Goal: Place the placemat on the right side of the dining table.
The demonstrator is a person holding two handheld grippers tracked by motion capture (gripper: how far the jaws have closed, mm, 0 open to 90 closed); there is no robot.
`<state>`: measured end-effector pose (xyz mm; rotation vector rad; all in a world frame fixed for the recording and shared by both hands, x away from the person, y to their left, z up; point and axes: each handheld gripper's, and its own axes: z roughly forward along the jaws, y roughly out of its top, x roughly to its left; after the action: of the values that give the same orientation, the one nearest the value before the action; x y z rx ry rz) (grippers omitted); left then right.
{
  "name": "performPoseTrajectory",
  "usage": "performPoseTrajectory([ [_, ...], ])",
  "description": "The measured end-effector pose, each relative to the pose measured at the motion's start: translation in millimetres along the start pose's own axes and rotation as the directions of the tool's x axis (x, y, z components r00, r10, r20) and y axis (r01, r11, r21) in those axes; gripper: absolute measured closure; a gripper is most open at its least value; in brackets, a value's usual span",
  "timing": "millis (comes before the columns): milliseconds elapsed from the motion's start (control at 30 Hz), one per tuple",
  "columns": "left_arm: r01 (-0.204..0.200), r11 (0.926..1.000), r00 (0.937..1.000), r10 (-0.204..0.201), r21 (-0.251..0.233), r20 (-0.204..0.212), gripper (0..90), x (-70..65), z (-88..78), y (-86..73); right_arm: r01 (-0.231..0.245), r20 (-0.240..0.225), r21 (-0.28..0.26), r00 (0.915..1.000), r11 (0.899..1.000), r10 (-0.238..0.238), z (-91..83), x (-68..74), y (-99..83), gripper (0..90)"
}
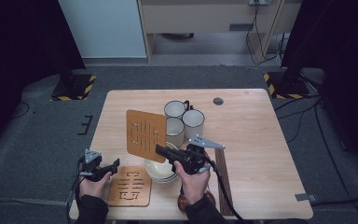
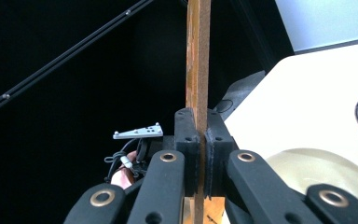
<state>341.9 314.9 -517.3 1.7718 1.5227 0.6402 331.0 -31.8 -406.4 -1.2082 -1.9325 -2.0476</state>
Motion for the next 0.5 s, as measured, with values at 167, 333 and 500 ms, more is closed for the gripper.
performPoseTrajectory([
  [167,-0.010,0.9993,0.9999,0.010,0.035,-0.002,18.5,-0.9,11.5,0.8,0.003,0.008,-0.012,1.0000,1.000,-0.003,-5.2,-3.2,5.2,87.0],
  [333,-0.036,0.9975,0.9991,0.037,0.060,-0.021,17.6,-3.2,19.7,1.0,0.002,0.009,-0.021,1.0000,1.000,-0.002,-9.9,-7.6,9.9,87.0],
  [500,-0.046,0.9956,0.9980,0.049,0.081,-0.039,16.6,-2.8,26.2,0.6,-0.003,0.015,-0.021,0.9999,1.000,0.003,-15.8,-14.0,15.1,87.0],
])
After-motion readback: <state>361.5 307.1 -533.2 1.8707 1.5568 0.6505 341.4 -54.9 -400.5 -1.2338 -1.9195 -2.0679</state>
